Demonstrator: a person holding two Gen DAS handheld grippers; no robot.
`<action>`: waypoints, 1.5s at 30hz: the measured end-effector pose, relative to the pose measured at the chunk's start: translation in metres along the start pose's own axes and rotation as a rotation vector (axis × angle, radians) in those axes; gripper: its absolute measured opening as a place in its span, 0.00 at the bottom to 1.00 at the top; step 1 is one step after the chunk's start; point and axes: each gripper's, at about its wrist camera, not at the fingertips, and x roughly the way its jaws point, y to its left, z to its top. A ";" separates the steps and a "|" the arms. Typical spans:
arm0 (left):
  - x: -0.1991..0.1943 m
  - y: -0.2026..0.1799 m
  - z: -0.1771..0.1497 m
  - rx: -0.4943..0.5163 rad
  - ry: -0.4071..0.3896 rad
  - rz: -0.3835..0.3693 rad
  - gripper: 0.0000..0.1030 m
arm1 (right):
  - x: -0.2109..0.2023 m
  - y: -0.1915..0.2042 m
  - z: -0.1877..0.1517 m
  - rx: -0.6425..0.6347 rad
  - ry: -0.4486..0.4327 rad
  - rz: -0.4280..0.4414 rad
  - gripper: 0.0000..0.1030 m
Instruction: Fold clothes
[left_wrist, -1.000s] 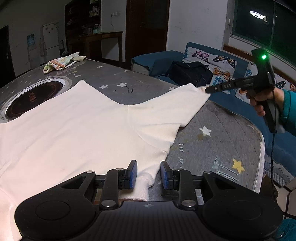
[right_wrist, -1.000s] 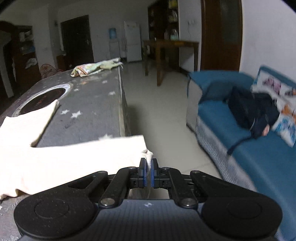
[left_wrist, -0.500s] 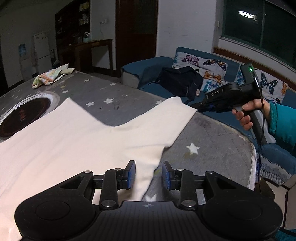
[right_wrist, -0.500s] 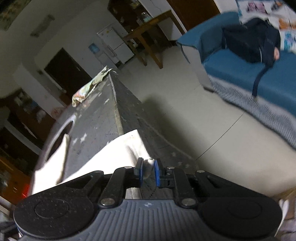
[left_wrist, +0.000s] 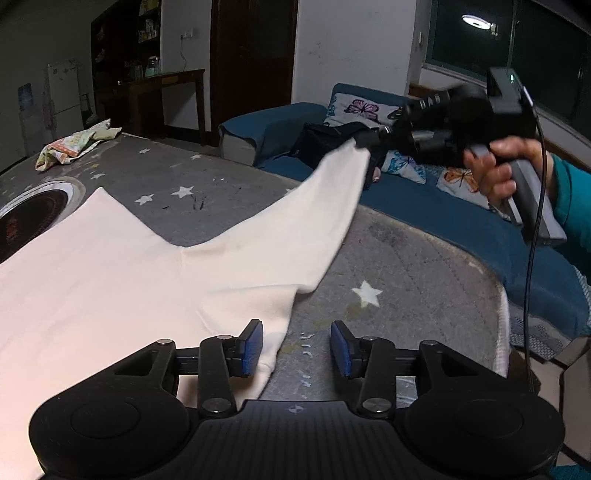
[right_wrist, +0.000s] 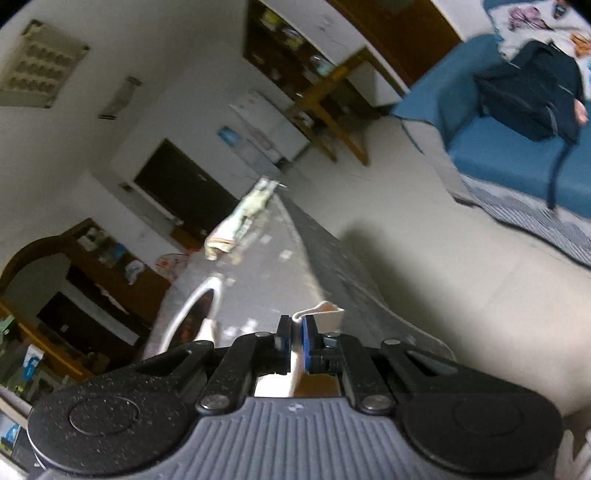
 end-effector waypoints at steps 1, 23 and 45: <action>-0.001 0.000 -0.001 -0.003 -0.005 -0.012 0.44 | 0.000 0.009 0.003 -0.014 -0.004 0.016 0.05; -0.092 0.048 -0.049 -0.230 -0.176 0.074 0.50 | 0.072 0.239 -0.032 -0.450 0.187 0.326 0.05; -0.124 0.104 -0.063 -0.380 -0.229 0.235 0.48 | 0.086 0.244 -0.075 -0.721 0.376 0.108 0.14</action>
